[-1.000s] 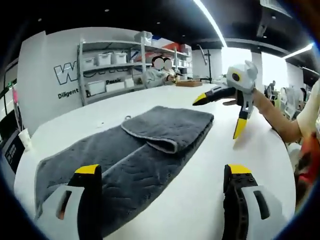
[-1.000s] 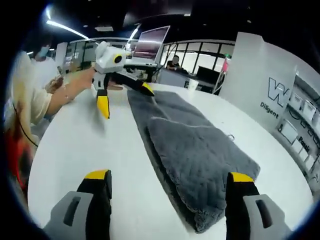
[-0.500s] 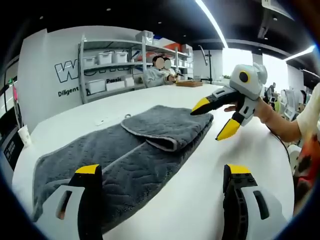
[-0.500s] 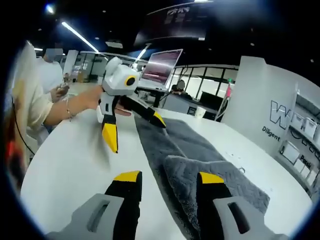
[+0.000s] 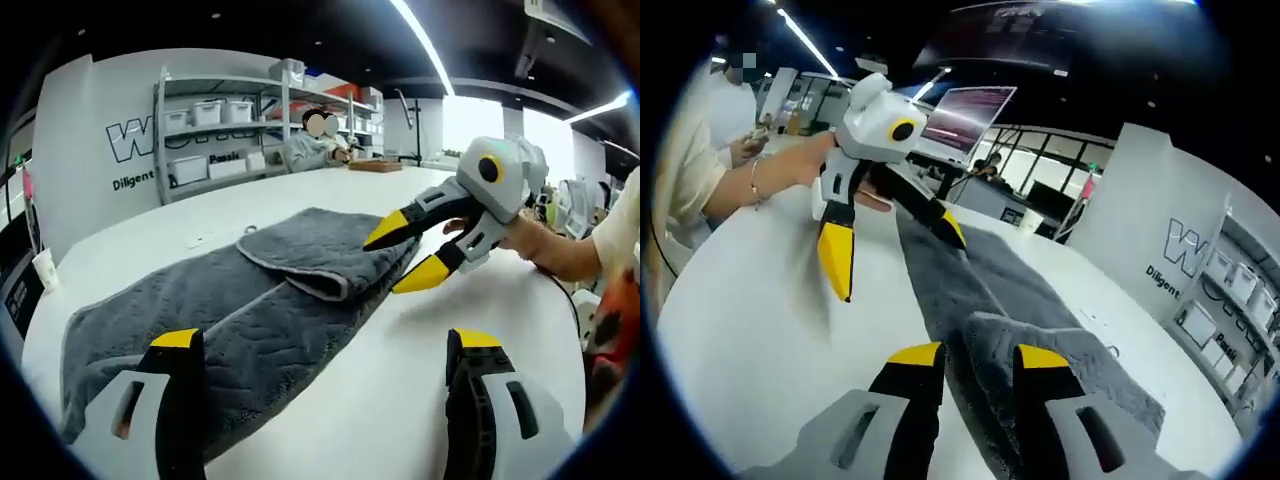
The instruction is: Open the folded towel by lifting each exposed corner and separating the folded layers until the towel lies flat within the target outline without major curled edges
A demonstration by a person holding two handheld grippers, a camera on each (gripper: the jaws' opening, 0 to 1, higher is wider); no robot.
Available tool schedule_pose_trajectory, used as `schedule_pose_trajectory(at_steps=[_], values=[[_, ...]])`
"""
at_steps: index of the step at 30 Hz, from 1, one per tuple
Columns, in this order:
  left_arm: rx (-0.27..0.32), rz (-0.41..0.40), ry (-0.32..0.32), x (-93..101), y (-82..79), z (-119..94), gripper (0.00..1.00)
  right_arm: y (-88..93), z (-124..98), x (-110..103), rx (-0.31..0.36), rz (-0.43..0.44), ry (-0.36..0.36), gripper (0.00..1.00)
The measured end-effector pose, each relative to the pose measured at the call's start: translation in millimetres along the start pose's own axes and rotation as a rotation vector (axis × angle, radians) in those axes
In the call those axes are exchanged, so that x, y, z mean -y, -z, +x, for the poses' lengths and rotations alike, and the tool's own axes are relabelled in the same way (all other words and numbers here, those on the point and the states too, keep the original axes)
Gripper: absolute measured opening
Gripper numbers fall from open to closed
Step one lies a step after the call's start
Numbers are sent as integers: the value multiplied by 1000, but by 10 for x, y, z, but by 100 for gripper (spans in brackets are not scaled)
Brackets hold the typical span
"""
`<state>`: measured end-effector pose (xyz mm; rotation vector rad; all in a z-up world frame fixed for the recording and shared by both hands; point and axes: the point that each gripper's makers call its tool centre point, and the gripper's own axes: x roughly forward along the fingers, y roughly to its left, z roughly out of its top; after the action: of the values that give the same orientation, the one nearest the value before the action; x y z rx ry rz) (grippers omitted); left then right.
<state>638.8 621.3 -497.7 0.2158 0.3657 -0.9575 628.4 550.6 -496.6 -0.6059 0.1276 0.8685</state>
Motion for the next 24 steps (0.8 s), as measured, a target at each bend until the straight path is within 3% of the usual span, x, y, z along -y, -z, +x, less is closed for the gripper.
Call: schedule_pose_trajectory(at_steps=[9,13,16,24], values=[[0,-8,3,-16,5,-14,98,6,178,0,-19,-19,47,16],[2,-9,6,-4,-1,-20,98,171,211,26,-98,-51,73,14],[1,-10,8,-1,5,-15,98,128,206,54,-69,-62,79,0],[-17,-22,1,-42,56,5,97,107,143,169,-59,-61,120,0]])
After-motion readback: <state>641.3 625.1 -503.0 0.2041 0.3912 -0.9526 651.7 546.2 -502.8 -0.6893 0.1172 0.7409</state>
